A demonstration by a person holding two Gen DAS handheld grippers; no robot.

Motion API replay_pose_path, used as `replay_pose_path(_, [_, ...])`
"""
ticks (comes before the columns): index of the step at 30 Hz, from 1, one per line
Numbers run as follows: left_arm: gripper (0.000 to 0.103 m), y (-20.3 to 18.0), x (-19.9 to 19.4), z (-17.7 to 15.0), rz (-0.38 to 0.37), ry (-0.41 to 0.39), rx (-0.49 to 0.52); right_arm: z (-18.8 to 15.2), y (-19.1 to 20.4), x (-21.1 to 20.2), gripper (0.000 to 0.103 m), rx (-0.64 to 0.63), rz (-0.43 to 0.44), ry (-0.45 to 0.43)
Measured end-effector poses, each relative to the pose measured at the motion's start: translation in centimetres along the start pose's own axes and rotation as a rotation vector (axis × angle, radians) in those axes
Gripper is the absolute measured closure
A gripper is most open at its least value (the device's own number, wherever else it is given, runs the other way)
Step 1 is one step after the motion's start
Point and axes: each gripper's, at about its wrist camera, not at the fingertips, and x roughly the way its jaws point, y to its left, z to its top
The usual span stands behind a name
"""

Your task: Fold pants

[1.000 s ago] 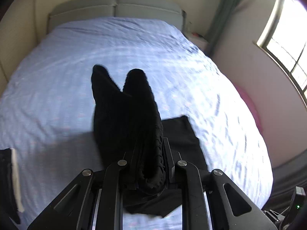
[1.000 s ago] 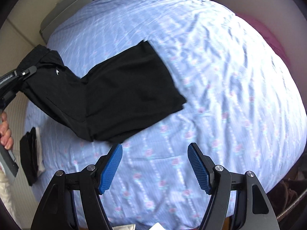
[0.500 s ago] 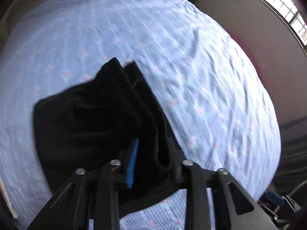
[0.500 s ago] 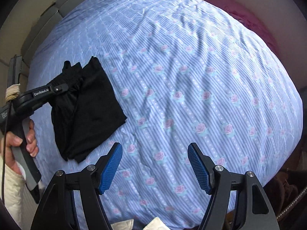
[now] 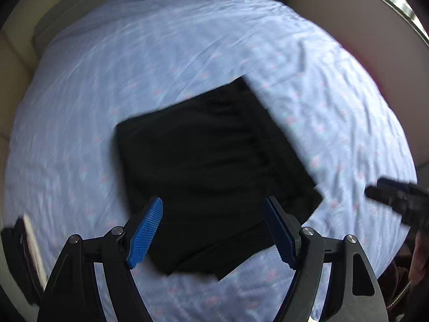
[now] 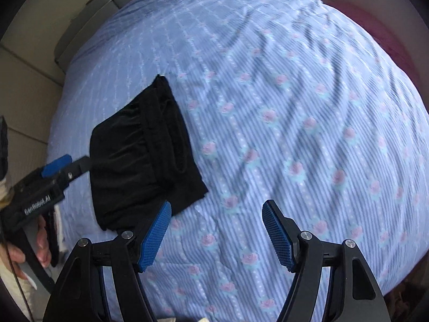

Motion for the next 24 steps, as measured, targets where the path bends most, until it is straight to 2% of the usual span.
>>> replay_pose_path(5, [0.026, 5.6, 0.1, -3.5, 0.019, 0.02, -0.208, 3.3, 3.8, 4.4, 0.034, -0.133, 0.049, 0.037])
replay_pose_path(8, [0.026, 6.7, 0.5, -4.2, 0.027, 0.021, -0.267, 4.8, 5.6, 7.1, 0.034, -0.168, 0.071, 0.075])
replay_pose_path(14, [0.026, 6.9, 1.2, -5.3, 0.016, 0.051, -0.302, 6.3, 8.3, 11.1, 0.037, -0.256, 0.03, 0.123])
replay_pose_path(20, [0.026, 6.8, 0.9, -7.0, 0.005, 0.075, -0.277, 6.5, 8.8, 13.6, 0.037, -0.256, -0.008, 0.16])
replay_pose_path(23, [0.026, 7.0, 0.6, -7.7, 0.002, 0.081, -0.283, 6.0, 8.7, 13.5, 0.055, -0.245, 0.015, 0.186])
replay_pose_path(24, [0.026, 7.1, 0.4, -7.9, -0.002, 0.08, -0.292, 5.9, 8.8, 13.2, 0.055, -0.243, 0.022, 0.18])
